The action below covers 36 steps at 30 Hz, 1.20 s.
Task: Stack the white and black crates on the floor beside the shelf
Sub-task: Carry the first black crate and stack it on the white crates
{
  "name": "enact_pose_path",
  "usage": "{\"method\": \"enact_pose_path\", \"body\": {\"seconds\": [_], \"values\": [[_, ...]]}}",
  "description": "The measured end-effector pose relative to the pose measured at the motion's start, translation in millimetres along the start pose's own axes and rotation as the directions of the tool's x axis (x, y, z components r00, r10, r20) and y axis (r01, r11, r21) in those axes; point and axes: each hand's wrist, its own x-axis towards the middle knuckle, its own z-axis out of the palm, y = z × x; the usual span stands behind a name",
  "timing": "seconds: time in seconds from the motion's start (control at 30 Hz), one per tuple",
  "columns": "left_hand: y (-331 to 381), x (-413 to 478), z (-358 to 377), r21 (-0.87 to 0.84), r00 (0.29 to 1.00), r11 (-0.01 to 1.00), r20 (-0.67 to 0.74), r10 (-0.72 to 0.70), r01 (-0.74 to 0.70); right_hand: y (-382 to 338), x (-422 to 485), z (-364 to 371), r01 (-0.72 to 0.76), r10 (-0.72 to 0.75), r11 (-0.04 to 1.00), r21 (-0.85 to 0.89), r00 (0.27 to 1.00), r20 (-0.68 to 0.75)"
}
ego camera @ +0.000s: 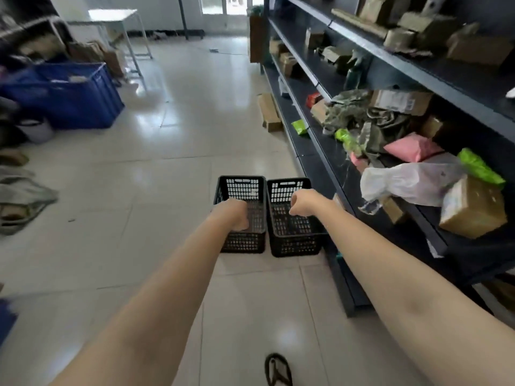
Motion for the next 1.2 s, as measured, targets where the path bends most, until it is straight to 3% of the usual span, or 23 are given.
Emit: {"method": "enact_pose_path", "body": {"seconds": [0.2,0.33,0.57,0.7,0.9,1.0,1.2], "values": [[-108,60,-46,-0.077,0.987,0.985,-0.035,-0.156,0.153,-104,99,-15,0.134,-0.136,0.989,-0.066,0.99,-0.035],[-182,95,-77,-0.114,0.956,0.959,-0.109,-0.271,0.258,-160,160,-20,0.206,-0.21,0.978,-0.039,0.965,-0.157],[-318,164,-116,-0.108,0.935,0.951,-0.182,-0.304,0.288,-244,259,-27,0.211,-0.2,0.977,0.038,0.963,-0.182],[-389,225,-136,0.054,0.943,0.972,-0.258,-0.208,0.229,-283,311,-27,0.137,-0.106,0.984,0.114,0.964,-0.243],[-451,307,-176,0.077,0.982,0.997,-0.189,0.011,0.003,-322,345,-28,-0.11,0.16,0.972,0.207,0.957,-0.242],[-460,357,-191,0.039,0.985,0.996,-0.153,0.082,-0.077,-329,362,-24,-0.209,0.268,0.944,0.254,0.937,-0.223],[-432,470,-204,0.16,0.938,0.931,-0.064,0.342,-0.328,-313,413,2,-0.454,0.546,0.791,0.41,0.826,-0.138]]}}
